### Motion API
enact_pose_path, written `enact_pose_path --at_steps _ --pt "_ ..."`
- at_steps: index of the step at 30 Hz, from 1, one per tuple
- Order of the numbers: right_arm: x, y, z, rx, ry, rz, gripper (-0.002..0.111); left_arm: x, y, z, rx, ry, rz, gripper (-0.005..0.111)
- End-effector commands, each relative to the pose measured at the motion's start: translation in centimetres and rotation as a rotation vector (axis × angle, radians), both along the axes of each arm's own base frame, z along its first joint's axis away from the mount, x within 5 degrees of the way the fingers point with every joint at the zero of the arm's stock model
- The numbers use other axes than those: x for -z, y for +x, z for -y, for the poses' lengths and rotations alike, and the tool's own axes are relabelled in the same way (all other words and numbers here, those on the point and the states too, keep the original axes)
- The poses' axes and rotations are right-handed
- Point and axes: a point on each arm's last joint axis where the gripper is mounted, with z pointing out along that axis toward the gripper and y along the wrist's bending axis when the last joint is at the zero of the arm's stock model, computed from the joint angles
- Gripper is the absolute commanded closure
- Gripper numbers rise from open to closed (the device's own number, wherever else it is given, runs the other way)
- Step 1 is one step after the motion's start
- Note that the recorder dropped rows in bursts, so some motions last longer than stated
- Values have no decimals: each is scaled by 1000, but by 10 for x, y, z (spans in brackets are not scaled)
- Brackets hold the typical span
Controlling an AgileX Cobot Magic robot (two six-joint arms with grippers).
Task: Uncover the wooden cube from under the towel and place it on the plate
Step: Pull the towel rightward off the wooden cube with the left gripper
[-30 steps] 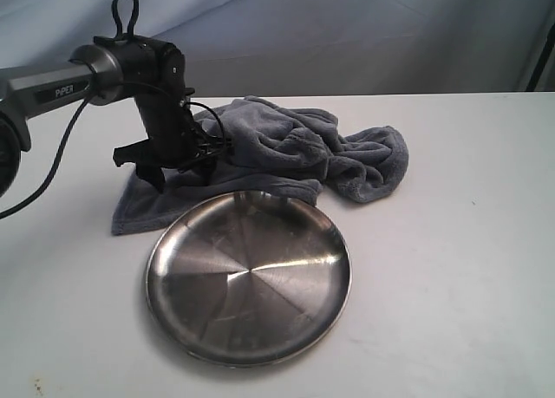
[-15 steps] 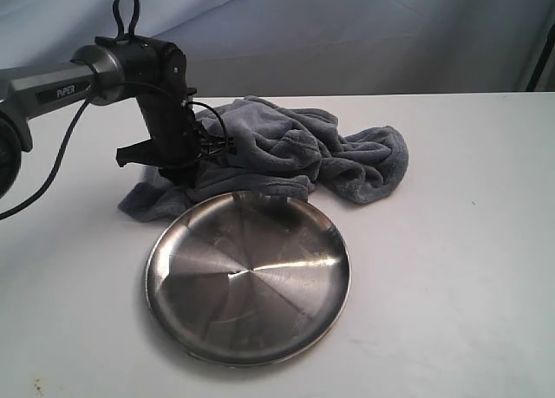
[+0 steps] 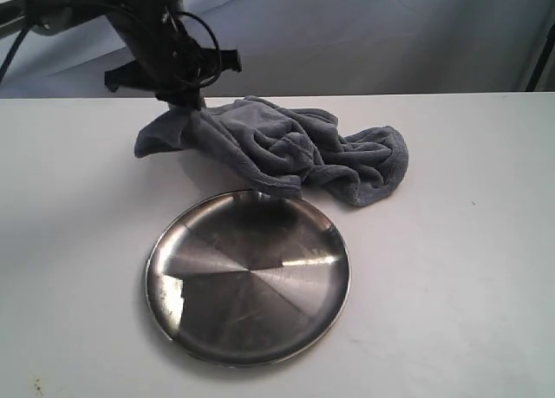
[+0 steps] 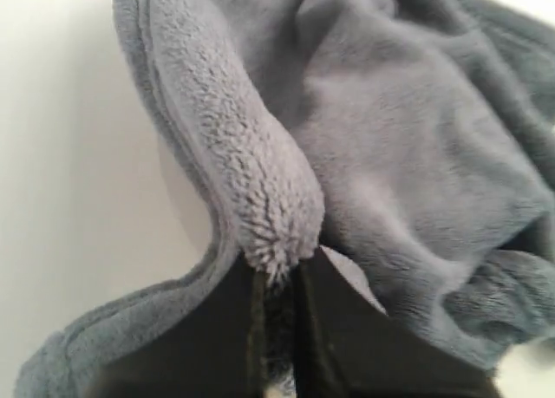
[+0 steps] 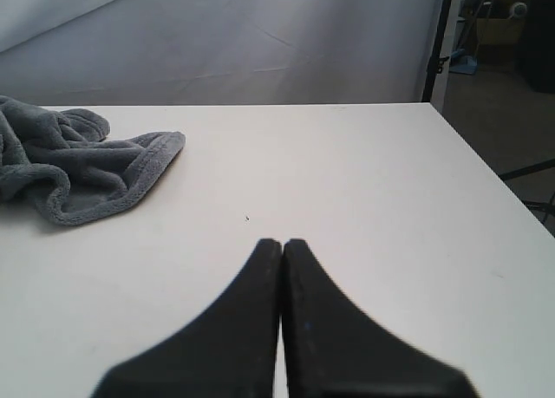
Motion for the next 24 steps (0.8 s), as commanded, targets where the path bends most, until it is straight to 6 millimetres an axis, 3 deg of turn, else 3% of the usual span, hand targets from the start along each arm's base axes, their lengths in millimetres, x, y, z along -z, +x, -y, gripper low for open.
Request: enact_pose_path --at_steps 1,7,10,13,24 --pt "2 0 0 -5 9 -6 105 -50 -15 31 86 -91 218 107" --pt "2 0 0 -5 9 -6 105 -88 -44 99 289 -216 512 107" --pt "2 0 0 -5 9 -6 105 -96 -60 130 354 -296 616 107" --pt "2 0 0 -5 9 -6 105 -97 -71 149 393 -328 643 107" --pt "2 0 0 -5 9 -6 105 -44 -113 224 552 -369 603 107"
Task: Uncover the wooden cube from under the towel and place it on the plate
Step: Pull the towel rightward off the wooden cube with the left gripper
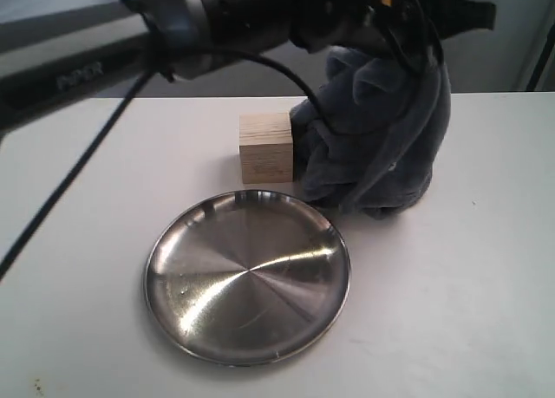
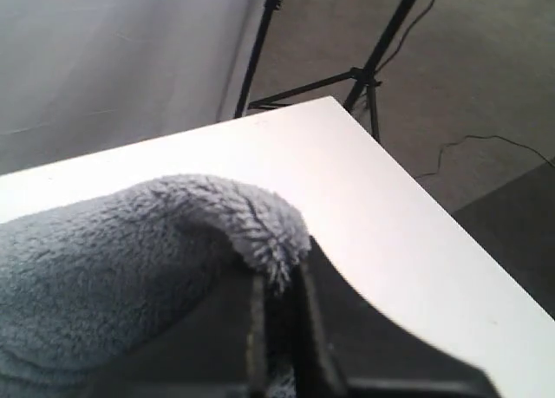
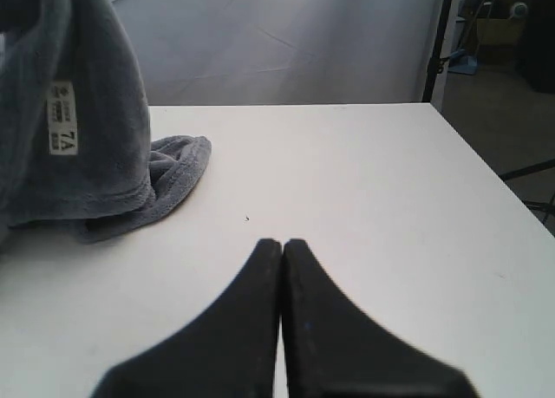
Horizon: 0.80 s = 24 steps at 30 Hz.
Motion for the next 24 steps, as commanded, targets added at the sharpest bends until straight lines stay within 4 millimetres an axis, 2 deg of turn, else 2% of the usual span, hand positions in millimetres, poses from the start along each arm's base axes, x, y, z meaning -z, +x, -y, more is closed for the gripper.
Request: enact_pose_path --at_steps 1,10,16,18,21,24 --pt "2 0 0 -5 9 -6 105 20 -17 31 69 -29 34 107" --pt "2 0 0 -5 9 -6 105 88 -50 73 157 56 -69 106" --pt "2 0 0 -5 9 -6 105 112 -72 85 256 201 -67 100" --pt "2 0 0 -5 9 -6 105 114 -72 84 256 215 -78 95" --pt "2 0 0 -5 9 -6 105 119 -73 82 253 243 -107 82" --pt "2 0 0 -5 9 -6 105 120 -74 81 254 260 -120 63"
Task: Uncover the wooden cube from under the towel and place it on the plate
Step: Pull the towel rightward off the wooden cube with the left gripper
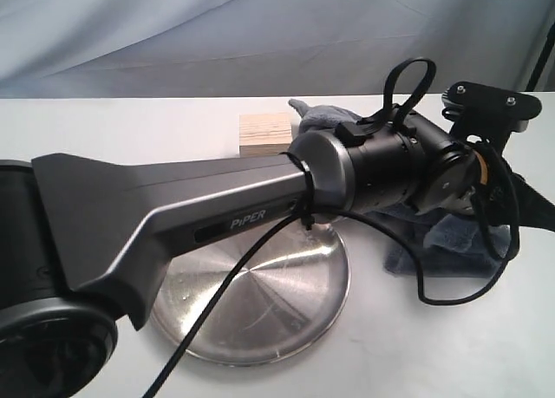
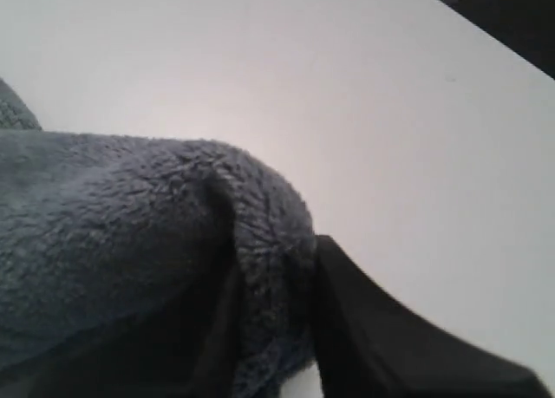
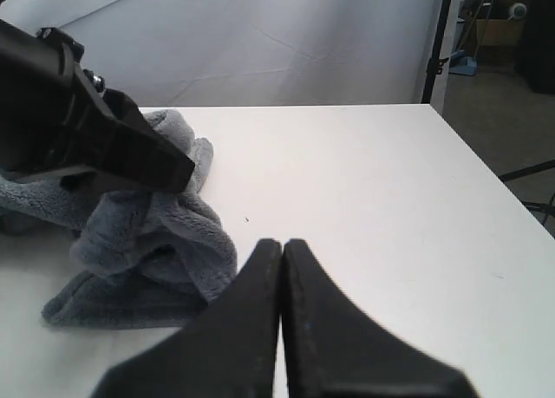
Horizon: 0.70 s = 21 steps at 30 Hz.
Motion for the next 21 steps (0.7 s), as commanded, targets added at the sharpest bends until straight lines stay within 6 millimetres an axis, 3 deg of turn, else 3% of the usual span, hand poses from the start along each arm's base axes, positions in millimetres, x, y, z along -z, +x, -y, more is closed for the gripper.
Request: enact_pose_path --at_steps 1,5,10,17,21 --pt "2 0 0 -5 9 -6 105 3 -3 0 7 24 -17 55" --pt "2 0 0 -5 9 -6 105 2 -3 0 8 21 -13 35" --pt "2 0 0 -5 9 -6 105 -11 -4 -4 18 46 13 22" --pt "2 0 0 -5 9 -6 105 -54 -3 -21 36 138 151 21" --pt "2 0 0 -5 9 -6 105 -75 5 -41 -195 191 172 21"
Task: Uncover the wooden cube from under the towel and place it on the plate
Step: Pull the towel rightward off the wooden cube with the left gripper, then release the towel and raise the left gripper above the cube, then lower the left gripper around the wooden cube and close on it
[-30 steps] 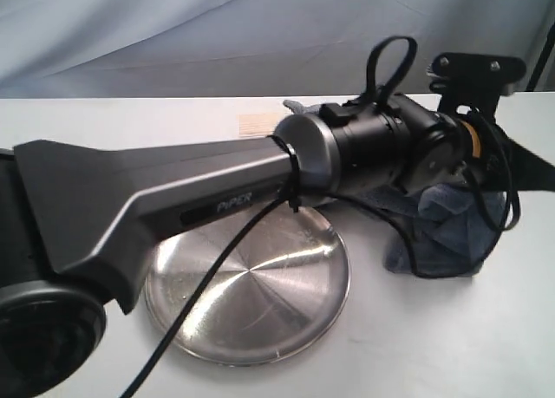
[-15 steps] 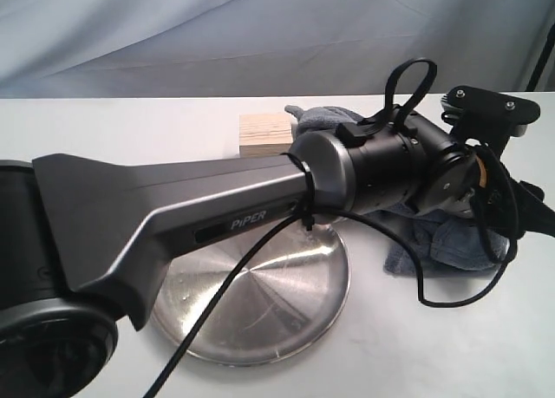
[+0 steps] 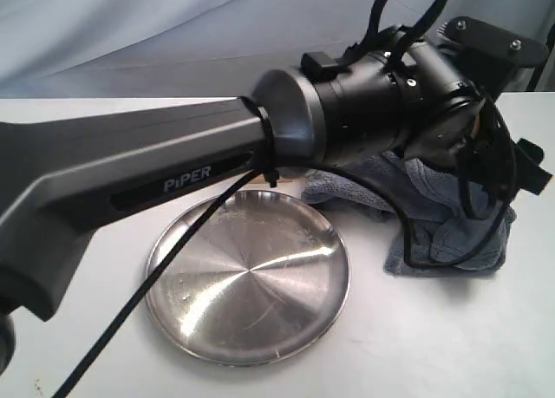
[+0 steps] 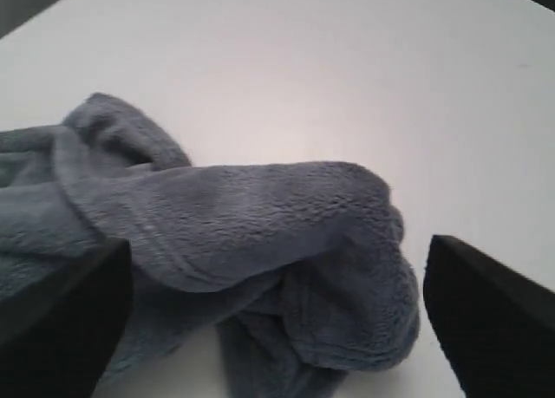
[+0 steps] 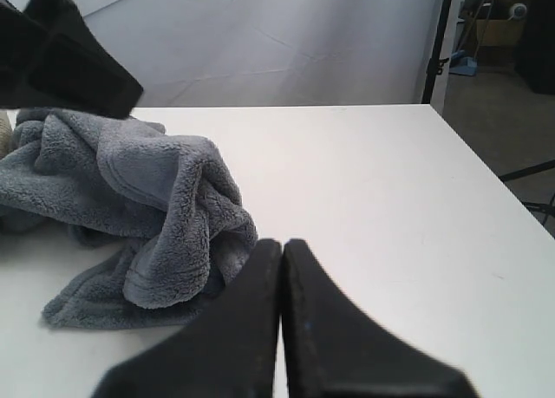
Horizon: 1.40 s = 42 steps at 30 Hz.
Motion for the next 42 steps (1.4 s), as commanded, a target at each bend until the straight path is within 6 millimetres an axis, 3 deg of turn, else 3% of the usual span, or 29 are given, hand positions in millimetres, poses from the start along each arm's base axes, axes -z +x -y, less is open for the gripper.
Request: enact_pose_path --at_steps 1,5,12,18,24,35,42 --pt "2 0 0 -5 9 -6 105 -19 11 -22 -274 38 96 21" --pt "2 0 0 -5 9 -6 105 -21 25 -43 -453 146 191 21" --pt "2 0 0 -5 9 -6 105 -9 85 -102 -718 16 -89 21" --pt "2 0 0 -5 9 -6 105 -10 113 -132 -788 -14 -84 21" --pt "2 0 0 -5 9 -6 105 -7 127 -143 -802 -45 -75 21" --pt "2 0 0 -5 9 -6 105 61 141 -138 -795 63 -123 13" --pt "2 0 0 -5 9 -6 105 82 145 -135 -768 90 -108 13"
